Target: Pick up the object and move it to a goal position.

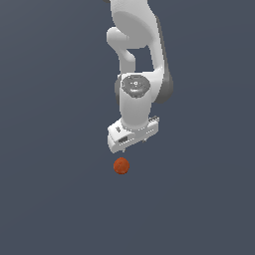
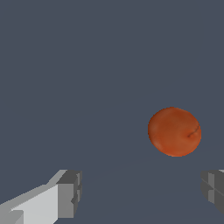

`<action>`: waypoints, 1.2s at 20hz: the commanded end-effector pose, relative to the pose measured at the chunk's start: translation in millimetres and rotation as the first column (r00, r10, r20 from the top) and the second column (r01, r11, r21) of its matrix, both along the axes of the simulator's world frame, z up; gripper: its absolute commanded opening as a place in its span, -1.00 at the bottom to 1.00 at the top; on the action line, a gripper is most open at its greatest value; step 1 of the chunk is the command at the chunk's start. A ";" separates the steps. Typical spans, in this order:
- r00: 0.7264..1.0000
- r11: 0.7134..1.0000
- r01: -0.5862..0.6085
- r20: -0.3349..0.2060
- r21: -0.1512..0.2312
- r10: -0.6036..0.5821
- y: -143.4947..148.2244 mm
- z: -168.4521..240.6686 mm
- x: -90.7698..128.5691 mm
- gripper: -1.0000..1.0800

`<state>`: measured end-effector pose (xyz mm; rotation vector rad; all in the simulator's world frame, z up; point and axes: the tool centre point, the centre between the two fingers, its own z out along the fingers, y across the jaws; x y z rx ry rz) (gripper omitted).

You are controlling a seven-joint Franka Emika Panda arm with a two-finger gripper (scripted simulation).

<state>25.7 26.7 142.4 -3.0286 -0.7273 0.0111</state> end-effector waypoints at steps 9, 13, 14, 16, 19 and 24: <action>0.963 0.963 -0.269 0.007 -0.010 0.269 -18.6 -16.2 18.4 0.92; 0.931 0.931 -0.366 0.009 -0.013 0.366 -26.1 -22.5 25.0 0.92; 0.921 0.921 -0.389 0.010 -0.014 0.389 -28.0 -24.1 26.6 0.92; 0.900 0.900 -0.436 0.010 -0.016 0.436 -31.8 -27.3 29.8 0.92; 0.865 0.865 -0.501 0.011 -0.018 0.501 -37.6 -32.0 34.3 0.92; 0.811 0.811 -0.584 0.012 -0.021 0.584 -45.5 -38.4 40.2 0.92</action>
